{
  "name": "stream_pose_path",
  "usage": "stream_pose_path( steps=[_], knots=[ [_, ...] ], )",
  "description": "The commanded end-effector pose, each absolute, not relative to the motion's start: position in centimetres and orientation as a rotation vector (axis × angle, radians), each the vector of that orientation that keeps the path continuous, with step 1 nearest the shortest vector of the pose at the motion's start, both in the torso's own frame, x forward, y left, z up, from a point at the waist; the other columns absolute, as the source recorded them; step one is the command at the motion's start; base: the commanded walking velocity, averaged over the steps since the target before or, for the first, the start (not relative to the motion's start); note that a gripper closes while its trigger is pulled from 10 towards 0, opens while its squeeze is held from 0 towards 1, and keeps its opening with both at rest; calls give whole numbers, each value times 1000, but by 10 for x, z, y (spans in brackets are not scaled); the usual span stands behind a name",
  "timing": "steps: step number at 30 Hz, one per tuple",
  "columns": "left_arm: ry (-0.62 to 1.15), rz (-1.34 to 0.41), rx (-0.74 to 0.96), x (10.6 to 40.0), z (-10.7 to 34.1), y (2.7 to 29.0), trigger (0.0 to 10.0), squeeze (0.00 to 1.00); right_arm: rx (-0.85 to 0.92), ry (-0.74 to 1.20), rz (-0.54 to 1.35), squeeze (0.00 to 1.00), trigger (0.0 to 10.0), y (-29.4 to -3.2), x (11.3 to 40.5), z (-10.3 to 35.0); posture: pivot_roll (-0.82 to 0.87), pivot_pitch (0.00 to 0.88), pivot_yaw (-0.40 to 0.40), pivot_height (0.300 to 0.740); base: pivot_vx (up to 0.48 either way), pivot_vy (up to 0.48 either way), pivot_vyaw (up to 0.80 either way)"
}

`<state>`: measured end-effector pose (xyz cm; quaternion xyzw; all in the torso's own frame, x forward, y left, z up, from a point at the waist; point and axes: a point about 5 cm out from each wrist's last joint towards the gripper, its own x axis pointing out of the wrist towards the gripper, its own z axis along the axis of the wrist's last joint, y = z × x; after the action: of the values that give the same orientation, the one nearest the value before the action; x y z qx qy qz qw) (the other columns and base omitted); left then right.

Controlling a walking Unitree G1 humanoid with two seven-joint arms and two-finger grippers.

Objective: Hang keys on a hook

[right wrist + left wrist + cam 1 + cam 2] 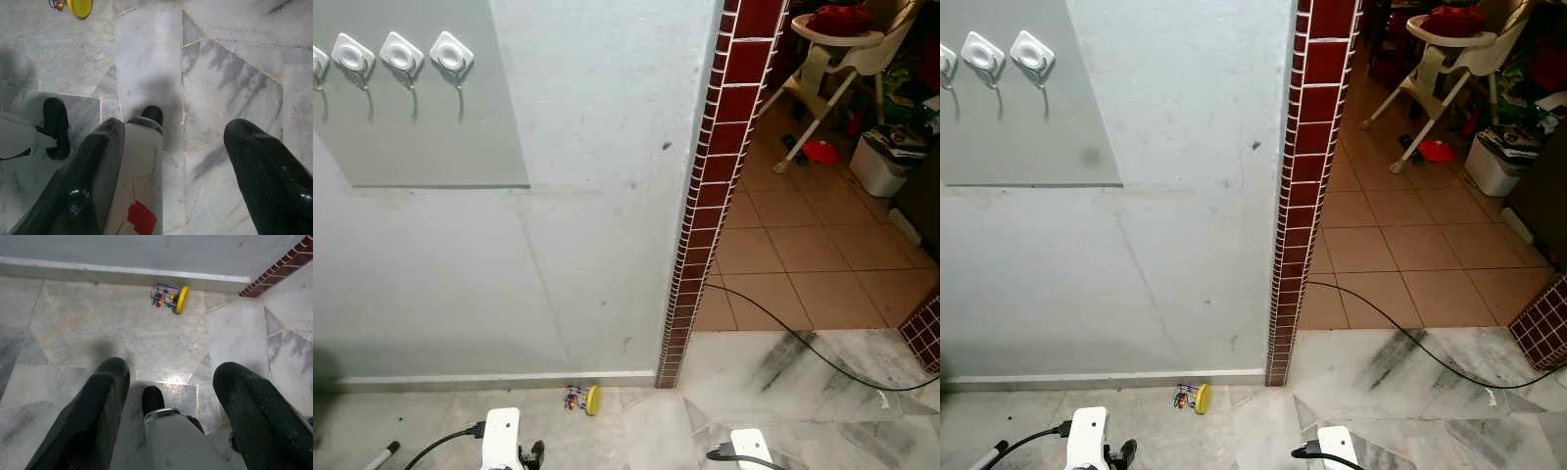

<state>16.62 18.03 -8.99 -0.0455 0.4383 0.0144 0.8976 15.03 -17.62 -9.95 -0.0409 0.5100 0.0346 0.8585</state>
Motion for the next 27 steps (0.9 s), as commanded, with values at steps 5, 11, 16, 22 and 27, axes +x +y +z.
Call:
stream_pose_path(
  steps=[5, 11, 16, 22, 27],
  knots=[
    [898, 31, 25, 147, -92, 205, 10000, 0, -221, 929, 146, 0, 10000, -188, 174, -86, -8, 0, -3, 740, 0, 0, 0],
    [923, 106, -2, 140, -95, 208, 10000, 0, -184, 929, 145, 0, 10000, -184, 179, -85, -29, 0, 0, 740, 0, 0, 0],
    [935, 22, 50, 143, -96, 195, 10000, 0, -189, 937, 186, 0, 10000, -176, 176, -87, -37, 0, 3, 740, 0, 0, 0],
    [935, -12, 5, 144, -97, 183, 10000, 0, -207, 937, 192, 0, 10000, -178, 176, -86, -13, 0, -28, 740, 0, 0, 0],
    [940, -1, 17, 143, -97, 187, 10000, 0, -254, 962, 248, 0, 10000, -179, 173, -88, 3, 0, -31, 740, 0, 0, 0]
  ],
)
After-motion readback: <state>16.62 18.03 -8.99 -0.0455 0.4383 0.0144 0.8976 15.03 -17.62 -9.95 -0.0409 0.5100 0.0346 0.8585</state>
